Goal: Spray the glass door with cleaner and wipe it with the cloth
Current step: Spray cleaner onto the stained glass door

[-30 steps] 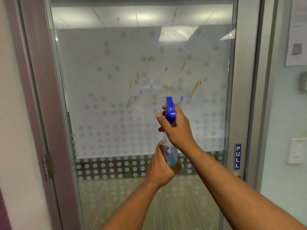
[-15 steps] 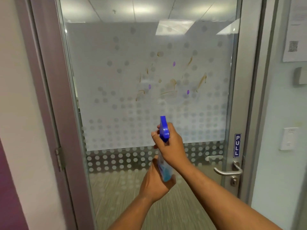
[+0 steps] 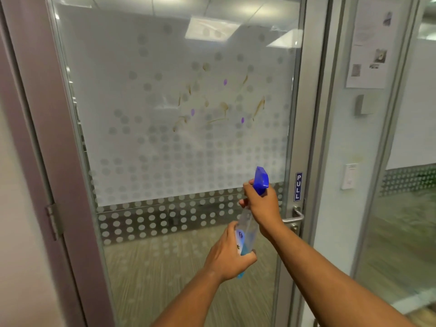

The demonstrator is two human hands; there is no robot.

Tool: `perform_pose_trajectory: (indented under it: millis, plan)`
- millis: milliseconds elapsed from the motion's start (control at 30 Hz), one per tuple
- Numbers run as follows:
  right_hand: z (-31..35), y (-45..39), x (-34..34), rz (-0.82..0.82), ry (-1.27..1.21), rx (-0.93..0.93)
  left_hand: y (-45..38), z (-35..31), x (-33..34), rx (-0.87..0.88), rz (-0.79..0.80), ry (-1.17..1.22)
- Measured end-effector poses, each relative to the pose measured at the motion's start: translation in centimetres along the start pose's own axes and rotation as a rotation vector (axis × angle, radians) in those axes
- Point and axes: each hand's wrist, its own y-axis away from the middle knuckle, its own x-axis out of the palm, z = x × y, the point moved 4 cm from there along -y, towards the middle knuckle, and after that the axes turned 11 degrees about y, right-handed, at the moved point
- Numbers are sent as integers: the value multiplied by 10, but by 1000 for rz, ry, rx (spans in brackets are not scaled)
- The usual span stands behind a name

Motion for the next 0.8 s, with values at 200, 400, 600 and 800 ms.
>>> perform_pose_trajectory:
  millis: [200, 400, 600, 800]
  plan:
    - [-4, 22, 4, 40, 80, -27, 14, 12, -5, 9, -5, -4]
    - [-9, 36, -21, 174, 287, -184, 13, -2, 1, 70, -44, 28]
    - [-24, 53, -87, 268, 417, -176, 9, -29, 44, 113, 4, 137]
    - [-43, 75, -183, 302, 522, -98, 7, -68, 122, 177, 123, 187]
